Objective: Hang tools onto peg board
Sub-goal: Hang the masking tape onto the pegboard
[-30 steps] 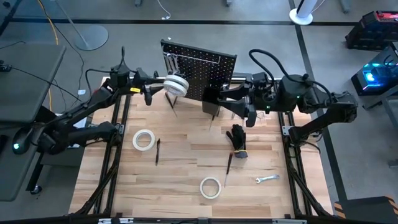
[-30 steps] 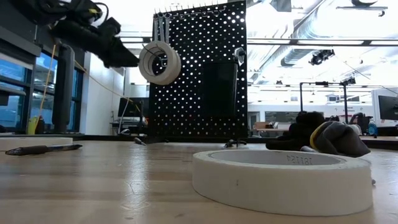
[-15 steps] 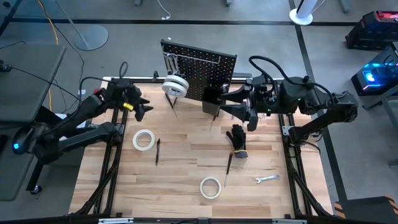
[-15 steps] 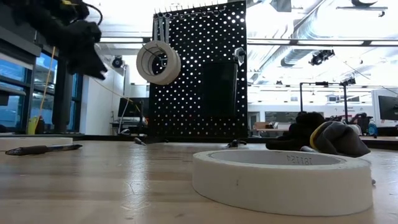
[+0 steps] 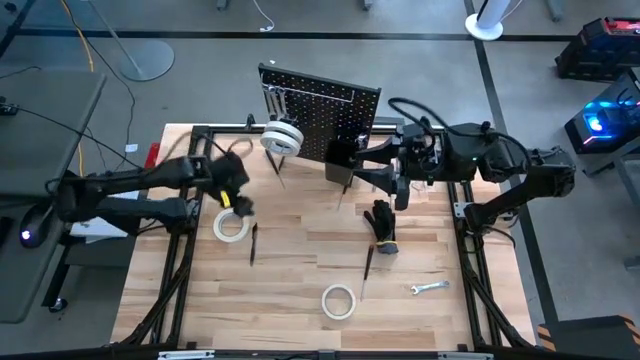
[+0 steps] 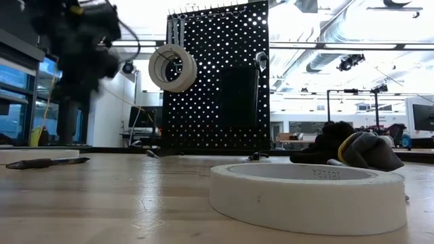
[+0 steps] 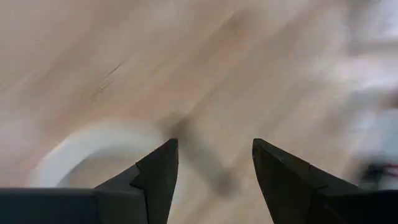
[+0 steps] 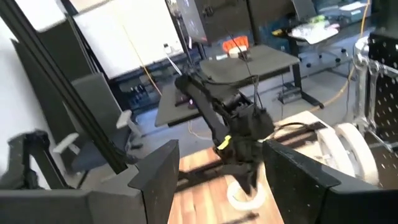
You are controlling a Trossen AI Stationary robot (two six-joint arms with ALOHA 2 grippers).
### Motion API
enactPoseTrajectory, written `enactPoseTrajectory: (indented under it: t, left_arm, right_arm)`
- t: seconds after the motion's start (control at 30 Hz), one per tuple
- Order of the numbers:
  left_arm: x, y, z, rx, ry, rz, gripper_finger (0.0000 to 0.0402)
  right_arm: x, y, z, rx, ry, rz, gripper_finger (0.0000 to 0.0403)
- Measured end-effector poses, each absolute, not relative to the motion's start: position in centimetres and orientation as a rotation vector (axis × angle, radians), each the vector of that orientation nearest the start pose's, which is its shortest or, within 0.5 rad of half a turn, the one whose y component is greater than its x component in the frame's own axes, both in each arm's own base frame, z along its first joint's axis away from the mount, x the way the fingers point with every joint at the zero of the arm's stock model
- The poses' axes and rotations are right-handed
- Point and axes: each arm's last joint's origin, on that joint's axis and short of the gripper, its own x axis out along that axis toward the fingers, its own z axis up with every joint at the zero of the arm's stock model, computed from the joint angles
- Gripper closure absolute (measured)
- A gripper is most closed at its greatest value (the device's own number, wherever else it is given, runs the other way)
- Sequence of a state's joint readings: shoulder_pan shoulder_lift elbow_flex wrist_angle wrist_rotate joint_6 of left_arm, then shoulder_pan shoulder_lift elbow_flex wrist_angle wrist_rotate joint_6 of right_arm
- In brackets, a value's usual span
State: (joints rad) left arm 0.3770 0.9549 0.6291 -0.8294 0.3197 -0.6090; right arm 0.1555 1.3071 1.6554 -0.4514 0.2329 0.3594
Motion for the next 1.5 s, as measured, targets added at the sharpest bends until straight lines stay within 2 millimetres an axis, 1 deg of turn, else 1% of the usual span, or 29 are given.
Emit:
enactPoseTrajectory:
  t: [0.03, 0.1, 0.17, 0.23, 0.4, 0.5, 0.63, 0.83, 0.97, 1.07, 1.17, 1.2, 1.27, 1.37, 1.43, 1.5]
  left_arm:
    - [14.6, 4.6, 20.4, -0.910, 1.148, 0.458, 0.0204]
    - [14.0, 4.2, 19.6, -0.862, 1.277, 0.632, 0.0204]
    - [13.7, 3.9, 19.2, -0.863, 1.331, 0.768, 0.0205]
    - [14.0, 3.4, 19.1, -0.904, 1.315, 0.815, 0.0205]
    - [15.6, 2.0, 19.3, -1.043, 1.177, 0.795, 0.0205]
    - [16.1, 1.0, 19.3, -1.073, 1.141, 0.808, 0.0205]
    - [16.6, -0.2, 18.5, -1.043, 1.183, 0.846, 0.0205]
    - [18.4, -1.5, 16.5, -0.988, 1.231, 0.849, 0.0205]
    - [18.8, -2.0, 14.7, -0.938, 1.318, 0.937, 0.0205]
    - [19.2, -2.2, 13.5, -0.891, 1.350, 0.995, 0.0205]
    - [19.6, -2.6, 12.7, -0.824, 1.393, 0.952, 0.0211]
    - [19.7, -2.8, 12.6, -0.812, 1.399, 0.937, 0.0222]
    - [19.9, -3.3, 12.8, -0.786, 1.394, 0.922, 0.0259]
    - [19.9, -3.8, 14.0, -0.758, 1.357, 0.874, 0.0342]
    - [19.9, -4.2, 15.3, -0.772, 1.332, 0.803, 0.0345]
    - [19.8, -4.3, 17.4, -0.812, 1.278, 0.733, 0.0345]
  right_arm:
    - [25.4, 3.3, 48.7, 0.335, 0.097, -0.097, 0.0183]
    - [25.4, 3.3, 48.5, 0.331, 0.118, -0.100, 0.0183]
    - [25.4, 3.3, 48.4, 0.327, 0.137, -0.104, 0.0183]
    - [25.3, 3.3, 48.2, 0.322, 0.157, -0.108, 0.0183]
    - [25.3, 3.1, 47.8, 0.297, 0.192, -0.117, 0.0183]
    - [25.3, 3.1, 47.6, 0.286, 0.214, -0.122, 0.0183]
    - [25.2, 3.0, 47.3, 0.279, 0.245, -0.132, 0.0183]
    - [25.2, 2.9, 47.1, 0.248, 0.262, -0.145, 0.0183]
    - [25.1, 2.9, 47.1, 0.252, 0.261, -0.150, 0.0183]
    - [25.1, 2.9, 47.1, 0.254, 0.263, -0.151, 0.0183]
    - [25.1, 2.9, 47.1, 0.261, 0.268, -0.153, 0.0183]
    - [25.1, 2.9, 47.0, 0.264, 0.269, -0.153, 0.0183]
    - [25.1, 2.9, 47.0, 0.271, 0.272, -0.155, 0.0183]
    - [25.0, 2.9, 47.1, 0.271, 0.271, -0.155, 0.0183]
    - [24.9, 2.9, 47.2, 0.272, 0.267, -0.154, 0.0183]
    - [24.8, 2.9, 47.2, 0.272, 0.265, -0.154, 0.0183]
